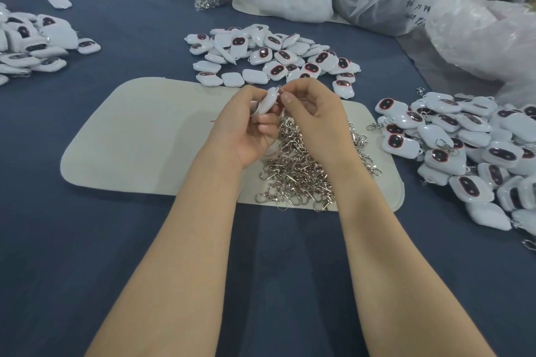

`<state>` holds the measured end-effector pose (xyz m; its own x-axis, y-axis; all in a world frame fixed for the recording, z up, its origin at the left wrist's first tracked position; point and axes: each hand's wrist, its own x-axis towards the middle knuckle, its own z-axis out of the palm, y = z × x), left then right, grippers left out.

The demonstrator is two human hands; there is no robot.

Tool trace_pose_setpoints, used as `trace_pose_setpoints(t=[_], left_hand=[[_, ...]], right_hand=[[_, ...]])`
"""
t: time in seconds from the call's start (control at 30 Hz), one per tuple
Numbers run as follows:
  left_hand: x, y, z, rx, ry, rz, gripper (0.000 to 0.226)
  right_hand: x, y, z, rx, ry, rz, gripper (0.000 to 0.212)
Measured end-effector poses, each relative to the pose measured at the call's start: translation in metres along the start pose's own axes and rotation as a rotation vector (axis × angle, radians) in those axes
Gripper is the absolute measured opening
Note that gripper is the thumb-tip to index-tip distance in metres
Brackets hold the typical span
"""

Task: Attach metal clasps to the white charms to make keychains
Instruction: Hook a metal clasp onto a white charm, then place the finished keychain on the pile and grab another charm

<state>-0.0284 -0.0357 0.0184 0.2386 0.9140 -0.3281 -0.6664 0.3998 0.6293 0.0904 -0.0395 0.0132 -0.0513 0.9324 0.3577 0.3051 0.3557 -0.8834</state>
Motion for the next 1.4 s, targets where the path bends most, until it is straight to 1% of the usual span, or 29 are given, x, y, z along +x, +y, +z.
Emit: trace_pose_setpoints(t=[0.1,0.17,0.2,0.27,0.33,0.4,0.47,0.57,0.63,0.7,0.77,0.83,0.93,1.0,1.07,1.13,1.2,1.27,1.33,1.37,1.4], left_hand=[[0.000,0.000,-0.002,-0.004,0.011,-0.022,0.023],[0.002,-0.003,-0.001,0.039,0.055,0.028,0.018],[0.003,-0.004,0.000,0.080,0.092,0.081,0.016],[0.006,-0.006,0.001,0.243,0.198,0.226,0.016],[0.009,-0.008,0.000,0.464,0.292,0.371,0.017],[0.009,-0.010,0.000,0.680,0.349,0.496,0.011],[0.008,-0.013,-0.001,0.856,0.350,0.605,0.007],[0.006,-0.016,-0.003,1.082,0.295,0.740,0.005],[0.006,-0.018,-0.003,1.192,0.244,0.782,0.007],[0.007,-0.020,-0.003,1.249,0.210,0.806,0.007],[0.008,-0.021,-0.002,1.222,0.220,0.794,0.008],[0.011,-0.020,-0.003,1.159,0.268,0.753,0.010],[0.013,-0.020,-0.005,1.081,0.339,0.678,0.021],[0.014,-0.019,-0.005,1.023,0.338,0.636,0.025],[0.014,-0.017,-0.004,0.930,0.302,0.589,0.019],[0.013,-0.016,-0.001,0.816,0.262,0.552,0.007],[0.012,-0.016,0.001,0.736,0.240,0.551,0.009],[0.011,-0.017,0.004,0.695,0.221,0.554,0.013],[0.010,-0.018,0.005,0.686,0.210,0.560,0.012],[0.010,-0.019,0.005,0.695,0.218,0.559,0.009],[0.010,-0.019,0.004,0.711,0.234,0.556,0.007]], right_hand=[[0.000,0.000,0.001,-0.017,0.001,0.010,0.013],[0.001,0.002,0.000,-0.051,-0.001,0.030,0.015],[0.001,0.003,0.000,-0.078,-0.006,0.043,0.016],[0.001,0.005,-0.001,-0.129,-0.017,0.061,0.012],[0.002,0.007,-0.002,-0.185,-0.021,0.063,0.006],[0.002,0.010,-0.004,-0.238,-0.021,0.061,0.004],[0.002,0.012,-0.005,-0.274,-0.025,0.066,0.006],[0.003,0.014,-0.007,-0.330,-0.049,0.091,0.006],[0.004,0.016,-0.008,-0.369,-0.067,0.116,0.006],[0.005,0.017,-0.009,-0.376,-0.058,0.132,0.009],[0.004,0.017,-0.008,-0.360,-0.037,0.145,0.008],[0.004,0.017,-0.007,-0.322,-0.024,0.160,0.006],[0.004,0.014,-0.006,-0.246,-0.010,0.164,0.015],[0.003,0.012,-0.006,-0.196,-0.010,0.158,0.019],[0.003,0.011,-0.008,-0.160,-0.027,0.172,0.017],[0.002,0.010,-0.011,-0.158,-0.039,0.214,0.009],[0.002,0.008,-0.015,-0.146,-0.019,0.262,0.008],[0.002,0.008,-0.017,-0.094,0.036,0.295,0.014],[0.003,0.006,-0.018,0.046,0.164,0.321,0.013],[0.004,0.005,-0.019,0.205,0.273,0.335,0.013],[0.006,0.003,-0.023,0.437,0.403,0.348,0.012]])
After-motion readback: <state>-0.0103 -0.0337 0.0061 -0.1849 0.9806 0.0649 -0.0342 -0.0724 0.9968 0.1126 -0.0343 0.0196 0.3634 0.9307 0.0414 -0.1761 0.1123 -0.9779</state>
